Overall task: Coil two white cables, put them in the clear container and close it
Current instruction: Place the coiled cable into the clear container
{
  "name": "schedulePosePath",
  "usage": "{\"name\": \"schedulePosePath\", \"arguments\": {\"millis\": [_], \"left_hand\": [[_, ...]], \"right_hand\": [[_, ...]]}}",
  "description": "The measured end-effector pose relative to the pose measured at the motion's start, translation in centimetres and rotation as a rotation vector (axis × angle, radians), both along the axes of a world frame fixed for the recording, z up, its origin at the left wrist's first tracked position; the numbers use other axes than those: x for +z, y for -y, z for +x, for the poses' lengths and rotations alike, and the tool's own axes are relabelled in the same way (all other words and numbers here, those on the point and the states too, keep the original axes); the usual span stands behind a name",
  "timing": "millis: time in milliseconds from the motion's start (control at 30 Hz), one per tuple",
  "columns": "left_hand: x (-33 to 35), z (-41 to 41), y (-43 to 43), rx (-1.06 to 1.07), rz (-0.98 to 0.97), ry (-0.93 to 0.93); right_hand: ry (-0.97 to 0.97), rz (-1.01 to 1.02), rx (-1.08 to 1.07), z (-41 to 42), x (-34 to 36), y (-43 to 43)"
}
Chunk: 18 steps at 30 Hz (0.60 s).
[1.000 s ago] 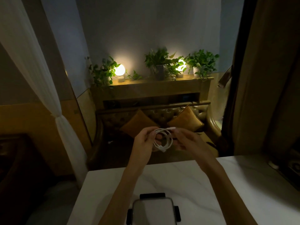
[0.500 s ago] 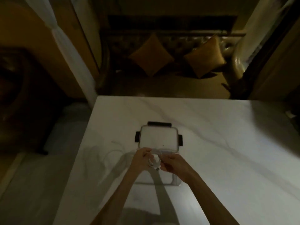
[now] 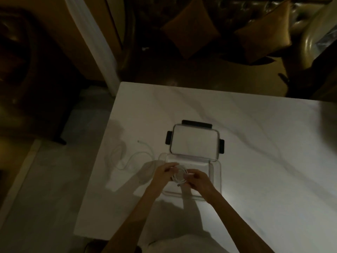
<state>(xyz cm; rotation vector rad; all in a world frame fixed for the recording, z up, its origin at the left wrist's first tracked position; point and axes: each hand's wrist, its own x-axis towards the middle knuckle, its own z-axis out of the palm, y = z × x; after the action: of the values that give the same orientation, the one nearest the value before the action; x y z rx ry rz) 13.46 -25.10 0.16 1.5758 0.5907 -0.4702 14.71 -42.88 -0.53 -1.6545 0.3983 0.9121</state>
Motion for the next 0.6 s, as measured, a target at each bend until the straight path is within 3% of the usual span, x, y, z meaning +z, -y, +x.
{"name": "schedulePosePath", "arguments": {"millis": [100, 200, 267, 467, 600], "left_hand": [[1.8, 1.3, 0.7, -0.004, -0.019, 0.073], [3.9, 2.6, 1.6, 0.001, 0.025, 0.160], [5.4, 3.5, 1.9, 0.019, 0.050, 0.197], [9.6, 5.5, 2.6, 0.188, 0.058, 0.307], [11.7, 5.9, 3.6, 0.260, -0.064, 0.320]], "right_hand": [[0.106, 0.004, -0.084, 1.3, 1.2, 0.0], [0.522, -0.184, 0.010, 3.1, 3.5, 0.3], [0.676, -0.257, 0.105, 4.6, 5.1, 0.7], [0.674, -0.200, 0.189, 6.6, 10.3, 1.2], [0.598, -0.095, 0.001, 6.1, 12.4, 0.5]]}}
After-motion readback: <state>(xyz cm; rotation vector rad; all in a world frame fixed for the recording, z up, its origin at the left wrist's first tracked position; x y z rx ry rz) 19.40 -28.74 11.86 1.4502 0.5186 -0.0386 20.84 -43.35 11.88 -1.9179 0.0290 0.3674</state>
